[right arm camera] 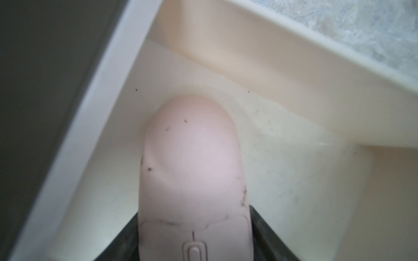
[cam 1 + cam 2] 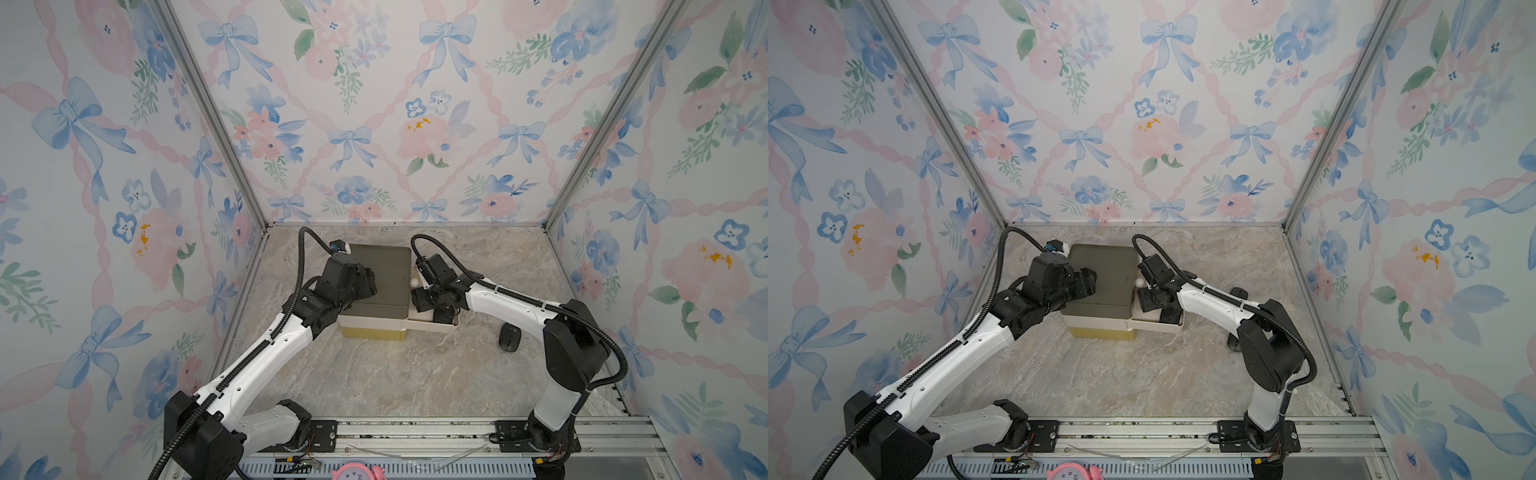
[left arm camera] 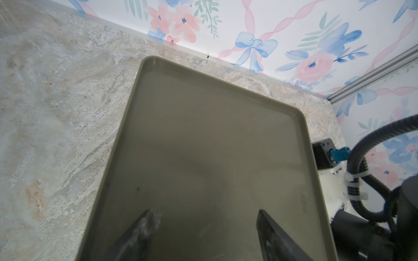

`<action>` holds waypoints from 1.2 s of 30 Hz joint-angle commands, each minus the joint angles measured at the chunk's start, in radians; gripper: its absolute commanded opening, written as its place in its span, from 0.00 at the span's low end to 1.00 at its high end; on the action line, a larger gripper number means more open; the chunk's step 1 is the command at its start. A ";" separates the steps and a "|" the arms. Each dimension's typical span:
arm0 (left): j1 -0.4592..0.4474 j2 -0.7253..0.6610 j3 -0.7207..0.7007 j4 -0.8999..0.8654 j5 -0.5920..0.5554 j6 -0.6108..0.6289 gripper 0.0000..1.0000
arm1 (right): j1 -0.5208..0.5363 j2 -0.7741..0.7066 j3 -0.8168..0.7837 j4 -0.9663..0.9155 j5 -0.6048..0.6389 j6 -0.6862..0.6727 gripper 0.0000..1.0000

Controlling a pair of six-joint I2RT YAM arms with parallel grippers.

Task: Take the mice out of the drawer
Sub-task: Pick up the mouse from the drawer.

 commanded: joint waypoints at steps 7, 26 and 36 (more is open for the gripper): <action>0.009 0.007 -0.036 -0.080 0.003 -0.018 0.74 | -0.020 -0.051 -0.016 0.008 -0.009 -0.010 0.56; 0.014 -0.016 -0.020 -0.081 0.011 -0.014 0.74 | -0.141 -0.204 -0.035 0.001 -0.058 0.158 0.54; -0.026 -0.053 0.055 -0.083 0.103 0.054 0.77 | -0.310 -0.414 -0.161 -0.135 -0.064 0.187 0.56</action>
